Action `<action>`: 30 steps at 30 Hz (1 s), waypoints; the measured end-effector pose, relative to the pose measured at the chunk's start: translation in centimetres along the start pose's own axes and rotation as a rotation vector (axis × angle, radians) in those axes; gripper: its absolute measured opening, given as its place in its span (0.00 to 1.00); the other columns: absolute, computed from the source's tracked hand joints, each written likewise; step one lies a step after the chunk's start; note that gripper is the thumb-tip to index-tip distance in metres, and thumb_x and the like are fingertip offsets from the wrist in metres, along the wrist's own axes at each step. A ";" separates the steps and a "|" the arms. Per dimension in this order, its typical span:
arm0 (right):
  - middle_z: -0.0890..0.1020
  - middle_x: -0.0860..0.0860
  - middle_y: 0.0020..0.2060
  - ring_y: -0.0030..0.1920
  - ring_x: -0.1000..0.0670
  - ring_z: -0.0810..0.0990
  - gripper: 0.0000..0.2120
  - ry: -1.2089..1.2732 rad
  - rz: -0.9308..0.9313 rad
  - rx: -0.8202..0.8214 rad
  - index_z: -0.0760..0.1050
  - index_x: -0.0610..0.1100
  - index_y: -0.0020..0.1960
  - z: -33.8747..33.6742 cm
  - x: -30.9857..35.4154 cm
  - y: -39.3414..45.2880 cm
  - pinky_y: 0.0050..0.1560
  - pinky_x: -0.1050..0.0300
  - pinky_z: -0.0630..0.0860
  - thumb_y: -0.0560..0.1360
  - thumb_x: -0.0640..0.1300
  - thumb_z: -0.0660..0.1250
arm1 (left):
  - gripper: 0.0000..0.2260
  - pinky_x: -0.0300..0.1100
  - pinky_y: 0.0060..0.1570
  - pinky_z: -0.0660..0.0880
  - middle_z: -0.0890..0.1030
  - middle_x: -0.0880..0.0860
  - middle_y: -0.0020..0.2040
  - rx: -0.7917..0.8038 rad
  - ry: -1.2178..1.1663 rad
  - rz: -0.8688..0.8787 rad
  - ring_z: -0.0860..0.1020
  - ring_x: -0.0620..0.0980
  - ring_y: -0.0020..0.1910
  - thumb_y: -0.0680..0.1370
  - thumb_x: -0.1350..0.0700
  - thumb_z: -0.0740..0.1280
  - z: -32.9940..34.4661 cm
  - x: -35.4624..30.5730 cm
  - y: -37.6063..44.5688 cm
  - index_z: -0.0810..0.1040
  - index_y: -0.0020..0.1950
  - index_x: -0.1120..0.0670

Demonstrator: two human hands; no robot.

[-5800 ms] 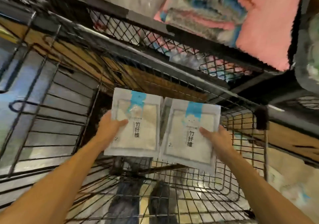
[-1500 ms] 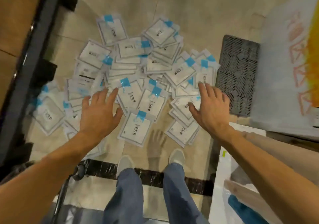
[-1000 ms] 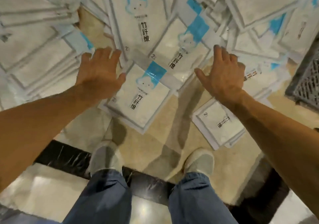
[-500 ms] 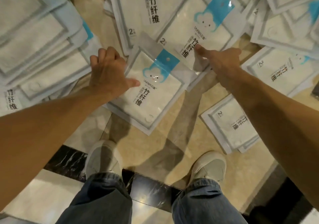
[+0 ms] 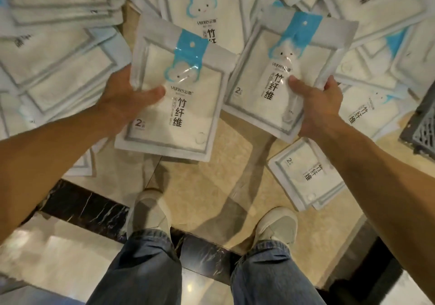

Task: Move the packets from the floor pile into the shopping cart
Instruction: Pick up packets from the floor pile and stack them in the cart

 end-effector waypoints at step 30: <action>0.88 0.44 0.43 0.37 0.49 0.87 0.13 -0.101 -0.307 0.504 0.80 0.35 0.57 -3.5 61.2 -50.7 0.33 0.58 0.81 0.74 0.33 0.75 | 0.14 0.52 0.47 0.82 0.87 0.54 0.51 -0.218 -0.572 0.193 0.86 0.56 0.48 0.75 0.64 0.74 -38.9 -53.3 -42.4 0.81 0.59 0.54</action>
Point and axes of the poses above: each hand's wrist, its own y-axis towards the middle knuckle, its own z-axis out of the palm, x = y × z, the point moved 2 cm from there along y, towards the middle knuckle
